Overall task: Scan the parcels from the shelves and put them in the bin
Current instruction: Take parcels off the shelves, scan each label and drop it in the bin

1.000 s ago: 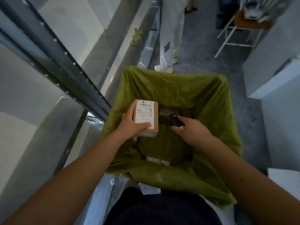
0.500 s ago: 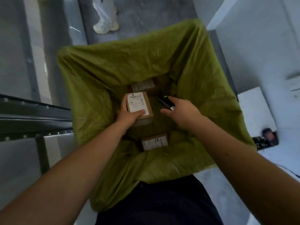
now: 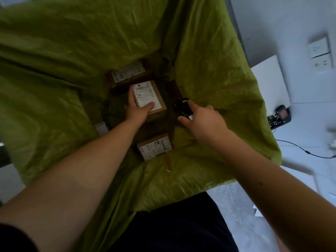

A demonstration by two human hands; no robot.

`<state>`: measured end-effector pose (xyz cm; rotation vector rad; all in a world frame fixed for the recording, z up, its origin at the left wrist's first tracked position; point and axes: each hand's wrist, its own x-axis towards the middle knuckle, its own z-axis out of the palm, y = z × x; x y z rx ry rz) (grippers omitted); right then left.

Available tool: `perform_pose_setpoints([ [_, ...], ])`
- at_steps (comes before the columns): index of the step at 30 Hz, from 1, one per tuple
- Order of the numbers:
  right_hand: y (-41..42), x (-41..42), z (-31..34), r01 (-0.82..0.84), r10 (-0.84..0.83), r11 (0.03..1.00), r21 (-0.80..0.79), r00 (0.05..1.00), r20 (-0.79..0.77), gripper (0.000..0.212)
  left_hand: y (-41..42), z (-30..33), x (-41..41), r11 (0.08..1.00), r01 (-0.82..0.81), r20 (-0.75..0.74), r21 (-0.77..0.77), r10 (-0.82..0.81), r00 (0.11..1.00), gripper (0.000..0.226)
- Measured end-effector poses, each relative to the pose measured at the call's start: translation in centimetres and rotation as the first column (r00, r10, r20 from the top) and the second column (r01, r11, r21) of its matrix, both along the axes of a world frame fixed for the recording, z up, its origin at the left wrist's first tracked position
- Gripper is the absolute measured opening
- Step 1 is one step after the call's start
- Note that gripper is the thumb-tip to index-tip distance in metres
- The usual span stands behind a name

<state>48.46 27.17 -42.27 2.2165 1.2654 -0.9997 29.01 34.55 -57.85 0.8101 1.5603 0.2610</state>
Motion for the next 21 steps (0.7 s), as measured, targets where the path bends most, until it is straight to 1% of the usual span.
perform_pose_setpoints([
  [3,0.2,0.7,0.0,0.01,-0.01,1.0,0.002,0.999,-0.03,0.08,0.2,-0.6,1.9,1.0,-0.007,0.014,0.017,0.007,1.0,0.113],
  [6,0.3,1.4,0.2,0.024,-0.024,1.0,0.001,0.999,-0.041,0.08,0.3,-0.9,3.7,1.0,-0.003,0.015,0.026,0.002,1.0,0.113],
  [10,0.3,2.3,0.4,0.031,-0.03,0.999,0.025,0.998,-0.051,0.078,0.4,-1.8,5.8,0.999,-0.011,-0.029,-0.042,0.01,1.0,0.12],
  [12,0.2,2.6,0.4,0.037,-0.034,0.999,0.039,0.997,-0.067,0.077,0.4,-2.2,6.2,0.996,-0.045,-0.034,-0.075,0.042,0.999,0.118],
  [15,0.2,2.6,0.4,0.043,-0.039,0.998,0.048,0.995,-0.088,0.077,0.7,-2.9,6.4,0.994,-0.058,-0.068,-0.097,0.052,0.996,0.103],
  [19,0.1,2.6,0.1,0.055,-0.05,0.997,0.05,0.993,-0.106,0.077,1.5,-3.9,6.4,0.989,-0.068,-0.139,-0.135,0.049,0.989,0.067],
  [21,0.1,2.7,0.2,0.053,-0.047,0.997,0.047,0.993,-0.107,0.077,1.8,-4.0,6.4,0.98,-0.113,-0.142,-0.163,0.09,0.986,0.059],
])
